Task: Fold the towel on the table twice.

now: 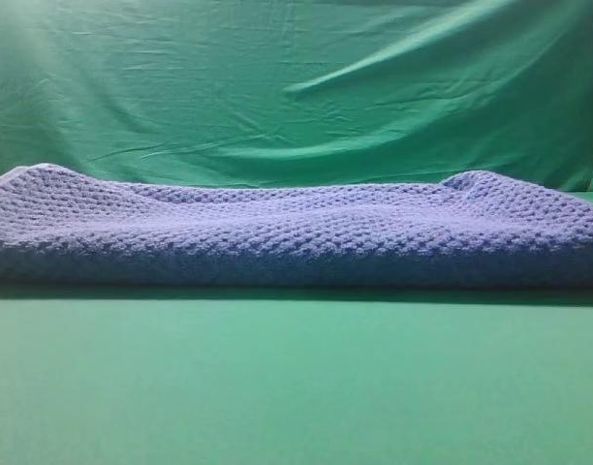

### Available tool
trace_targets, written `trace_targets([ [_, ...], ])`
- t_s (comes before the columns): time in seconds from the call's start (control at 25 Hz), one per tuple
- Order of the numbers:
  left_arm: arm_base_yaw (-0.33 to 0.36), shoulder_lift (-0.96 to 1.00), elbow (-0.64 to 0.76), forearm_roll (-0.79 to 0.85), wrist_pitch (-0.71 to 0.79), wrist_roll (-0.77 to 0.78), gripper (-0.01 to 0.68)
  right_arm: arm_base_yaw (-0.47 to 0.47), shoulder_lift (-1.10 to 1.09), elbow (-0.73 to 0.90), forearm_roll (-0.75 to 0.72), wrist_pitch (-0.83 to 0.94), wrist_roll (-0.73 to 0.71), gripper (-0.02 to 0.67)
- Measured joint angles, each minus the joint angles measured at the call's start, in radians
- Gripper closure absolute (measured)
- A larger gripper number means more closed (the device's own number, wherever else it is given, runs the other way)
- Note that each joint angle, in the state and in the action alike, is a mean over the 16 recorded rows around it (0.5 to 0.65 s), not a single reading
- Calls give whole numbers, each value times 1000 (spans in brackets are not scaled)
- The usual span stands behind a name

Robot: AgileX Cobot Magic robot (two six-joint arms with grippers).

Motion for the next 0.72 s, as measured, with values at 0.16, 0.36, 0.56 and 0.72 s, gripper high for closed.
trace_targets([
  [0.16,52,0,0,0,0,0,603,-55,0,0,0,0,0,549],
  [0.36,114,0,0,0,0,0,603,-154,0,0,0,0,0,549],
  [0.56,145,0,0,0,0,0,603,-250,0,0,0,0,0,549],
  [0.72,146,0,0,0,0,0,603,-297,0,0,0,0,0,549],
])
